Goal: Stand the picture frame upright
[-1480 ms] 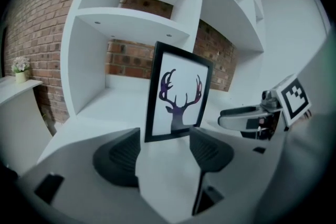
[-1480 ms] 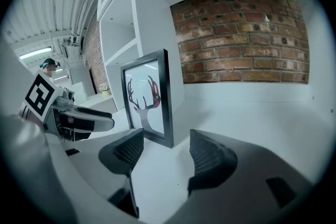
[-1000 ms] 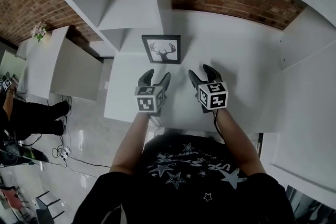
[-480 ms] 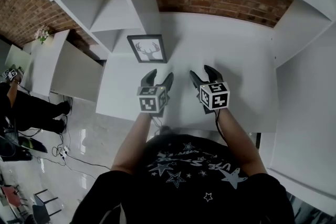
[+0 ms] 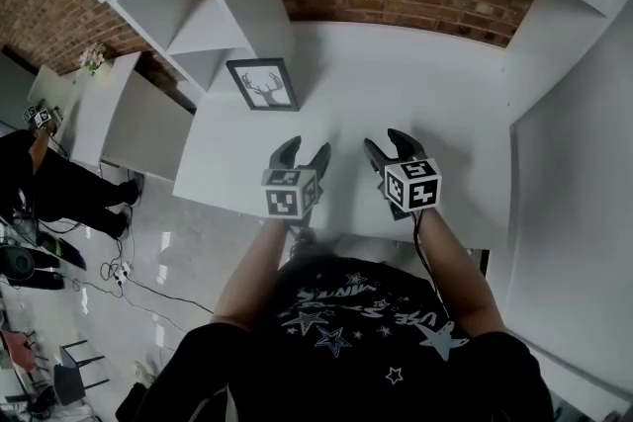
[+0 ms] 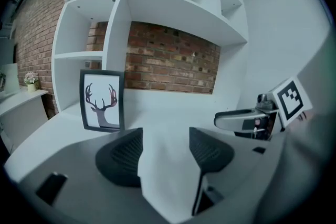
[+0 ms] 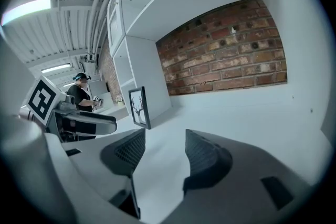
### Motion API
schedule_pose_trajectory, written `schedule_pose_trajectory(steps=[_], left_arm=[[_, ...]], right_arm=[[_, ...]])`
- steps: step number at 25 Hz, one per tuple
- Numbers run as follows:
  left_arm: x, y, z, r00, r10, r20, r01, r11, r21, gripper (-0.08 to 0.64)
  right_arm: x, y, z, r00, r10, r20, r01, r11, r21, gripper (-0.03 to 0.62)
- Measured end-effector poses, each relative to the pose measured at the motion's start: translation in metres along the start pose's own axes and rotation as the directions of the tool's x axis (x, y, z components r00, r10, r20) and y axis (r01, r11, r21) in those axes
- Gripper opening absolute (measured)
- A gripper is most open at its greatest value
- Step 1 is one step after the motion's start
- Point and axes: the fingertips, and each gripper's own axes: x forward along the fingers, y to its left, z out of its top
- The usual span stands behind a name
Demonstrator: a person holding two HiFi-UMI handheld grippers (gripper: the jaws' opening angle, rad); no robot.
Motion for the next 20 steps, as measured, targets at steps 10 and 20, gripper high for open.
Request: schedule_pose_trajectory(steps=[10, 20], left_arm=[[-0.046, -0.059, -0.025, 0.998, 0.070, -0.004, -0.070, 0.997, -0.029, 0.270], [-0.083, -0.082, -0.061, 0.991, 0.133, -0.024, -0.135, 0.986, -0.093, 0.222]], right_arm=[[-0.068, -0.012, -0.026, 0.997, 0.078, -0.024, -0.079, 0.997, -0.027, 0.094], [-0.083, 0.004, -0.061, 0.987, 0.141, -0.074, -0.142, 0.990, -0.003, 0.042]])
